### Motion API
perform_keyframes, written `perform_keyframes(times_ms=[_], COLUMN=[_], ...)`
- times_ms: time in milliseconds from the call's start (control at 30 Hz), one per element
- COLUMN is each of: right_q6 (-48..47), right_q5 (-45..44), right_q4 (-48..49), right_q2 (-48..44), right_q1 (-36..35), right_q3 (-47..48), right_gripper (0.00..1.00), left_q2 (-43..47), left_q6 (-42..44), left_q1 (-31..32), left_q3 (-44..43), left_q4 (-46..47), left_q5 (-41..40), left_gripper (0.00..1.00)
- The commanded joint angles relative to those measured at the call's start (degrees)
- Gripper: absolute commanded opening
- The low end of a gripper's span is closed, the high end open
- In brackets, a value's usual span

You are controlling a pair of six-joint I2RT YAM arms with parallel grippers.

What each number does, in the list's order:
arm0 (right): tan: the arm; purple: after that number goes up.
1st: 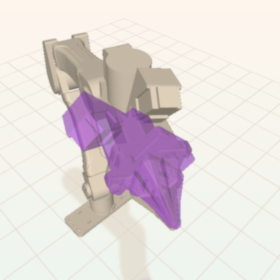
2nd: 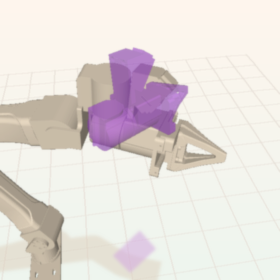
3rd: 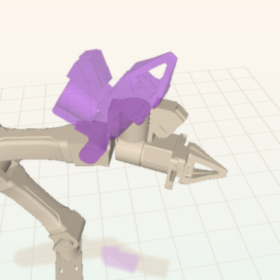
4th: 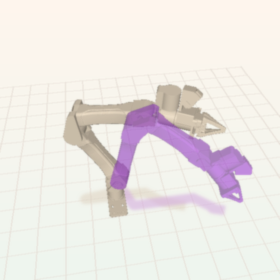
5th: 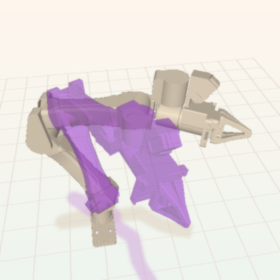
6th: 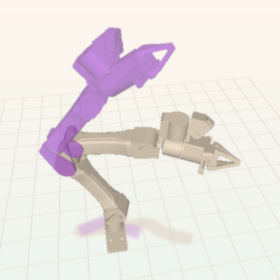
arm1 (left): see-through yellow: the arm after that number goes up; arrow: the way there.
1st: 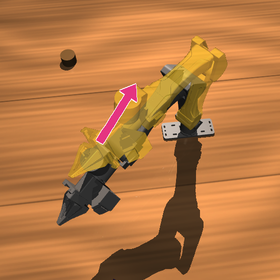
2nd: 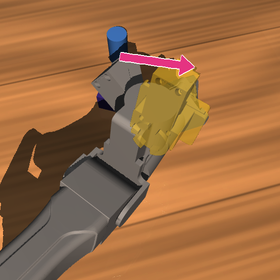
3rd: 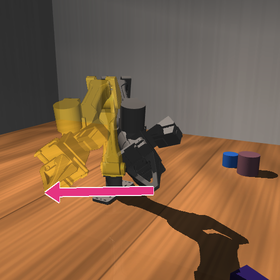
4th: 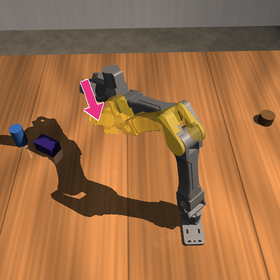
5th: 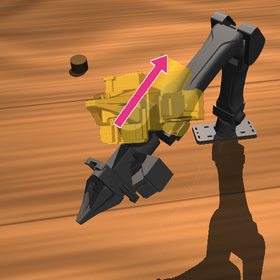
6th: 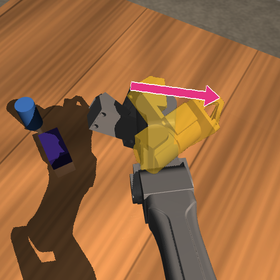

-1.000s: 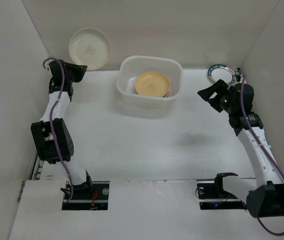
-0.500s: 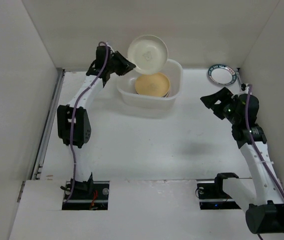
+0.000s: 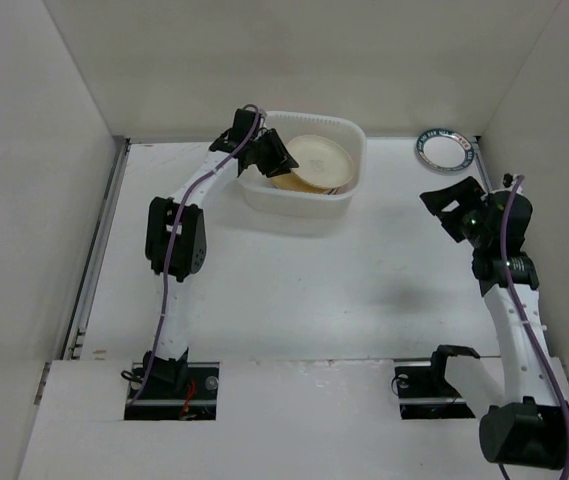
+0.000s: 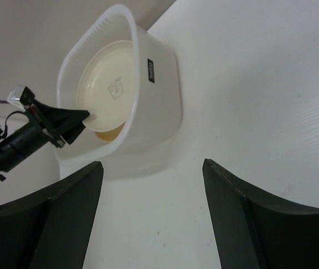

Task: Place the plates into the plastic bin on the countertop

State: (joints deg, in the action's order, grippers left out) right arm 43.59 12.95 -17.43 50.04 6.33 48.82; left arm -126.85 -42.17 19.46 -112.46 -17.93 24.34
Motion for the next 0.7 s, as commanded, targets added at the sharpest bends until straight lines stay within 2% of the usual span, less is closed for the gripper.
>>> perform_keyframes(times_ms=[0,33,100,167,200,300,333,500,667], right_q6=[2.28,3.24,5.96,9.39,11.14,16.07,16.95,24.06,31.10], right_q5=[-1.61,-2.22,-3.63,-4.95,-5.47,-7.67,-8.63,-8.65,-6.01], right_q4=[4.06,5.29,8.45,12.40,14.51,21.10,23.56,32.62,39.22], right_q2=[3.56,5.22,8.48,11.99,13.84,19.29,21.48,35.01,48.63], right_q1=[2.15,2.85,4.43,5.93,6.63,8.13,8.57,12.61,14.72], right_q3=[1.54,1.80,1.81,1.37,1.11,0.49,0.40,2.15,8.30], right_gripper=[0.78,0.78,0.78,0.77,0.77,0.77,0.77,0.75,0.73], left_q2=[3.62,4.23,5.55,6.70,7.05,7.66,8.36,17.93,33.04], left_q6=[3.76,4.29,5.17,5.61,5.78,6.05,6.14,5.26,4.21], left_q1=[-0.09,-0.17,-0.26,-0.35,-0.52,-0.70,-0.61,-0.79,-3.94], left_q3=[-3.47,-3.11,-2.24,-1.18,-0.92,-0.56,-0.39,3.12,12.68], left_q4=[-2.45,-2.54,-2.55,-1.93,-1.84,-1.84,-1.67,2.11,6.24], left_q5=[-1.30,-1.83,-2.63,-2.80,-2.89,-2.63,-2.89,-4.03,-7.98], left_gripper=[0.31,0.34,0.57,0.71,0.78,0.89,1.00,1.00,1.00])
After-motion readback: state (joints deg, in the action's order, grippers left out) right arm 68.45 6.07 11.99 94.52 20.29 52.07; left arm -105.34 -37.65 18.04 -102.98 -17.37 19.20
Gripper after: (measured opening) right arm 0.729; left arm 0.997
